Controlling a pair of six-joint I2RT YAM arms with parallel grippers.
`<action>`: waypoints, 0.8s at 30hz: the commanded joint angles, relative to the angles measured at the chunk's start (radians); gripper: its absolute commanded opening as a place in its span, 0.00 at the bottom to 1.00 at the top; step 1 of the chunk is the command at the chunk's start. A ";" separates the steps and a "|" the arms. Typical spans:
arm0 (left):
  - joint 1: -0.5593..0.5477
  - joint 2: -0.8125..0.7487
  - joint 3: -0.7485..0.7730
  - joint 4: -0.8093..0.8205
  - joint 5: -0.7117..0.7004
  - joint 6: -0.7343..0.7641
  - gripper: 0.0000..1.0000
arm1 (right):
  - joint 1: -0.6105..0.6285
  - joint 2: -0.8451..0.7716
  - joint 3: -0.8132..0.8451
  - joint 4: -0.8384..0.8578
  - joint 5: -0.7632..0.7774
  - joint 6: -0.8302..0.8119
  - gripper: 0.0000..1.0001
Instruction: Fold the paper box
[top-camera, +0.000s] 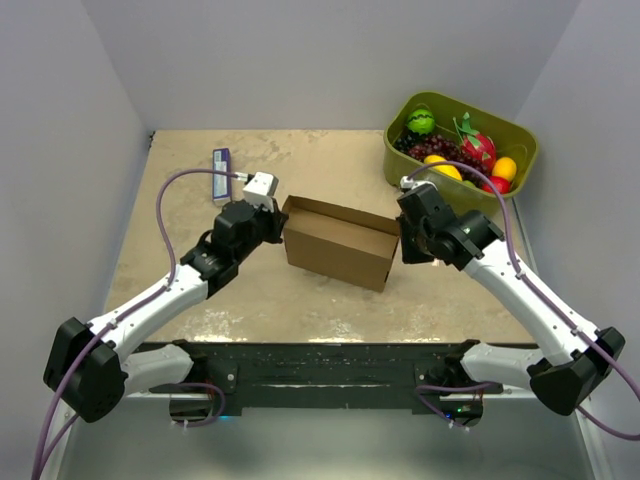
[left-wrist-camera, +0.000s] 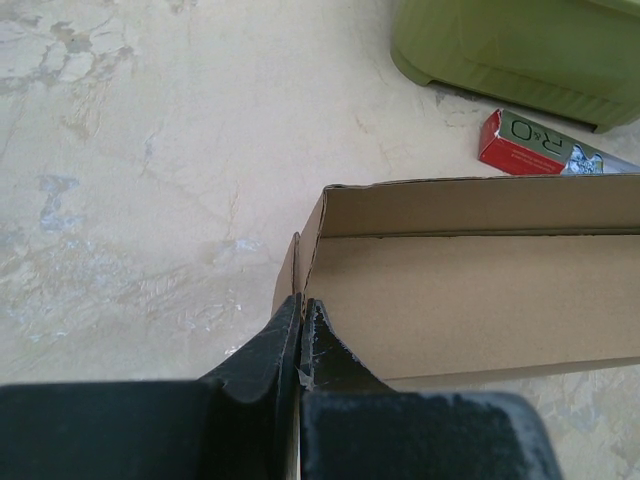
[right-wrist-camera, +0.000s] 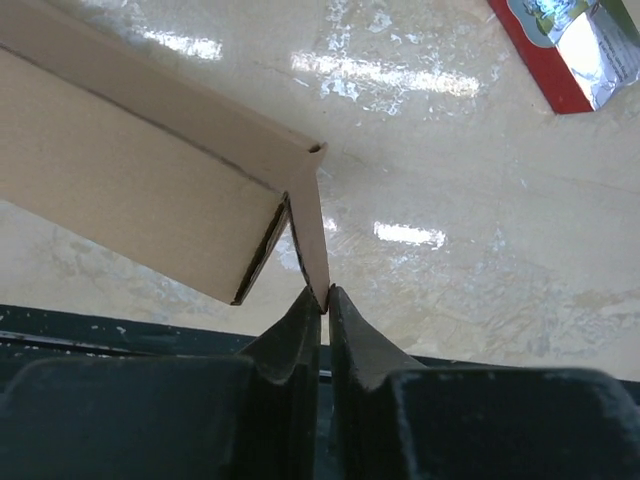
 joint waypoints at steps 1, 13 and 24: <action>-0.019 0.045 -0.038 -0.246 -0.013 0.014 0.00 | 0.000 -0.030 0.064 0.032 -0.008 0.005 0.05; -0.037 0.060 -0.033 -0.251 -0.026 0.015 0.00 | 0.002 -0.055 0.066 0.141 -0.099 0.040 0.00; -0.054 0.054 -0.020 -0.266 -0.044 0.017 0.00 | 0.000 -0.059 0.041 0.153 -0.124 0.070 0.40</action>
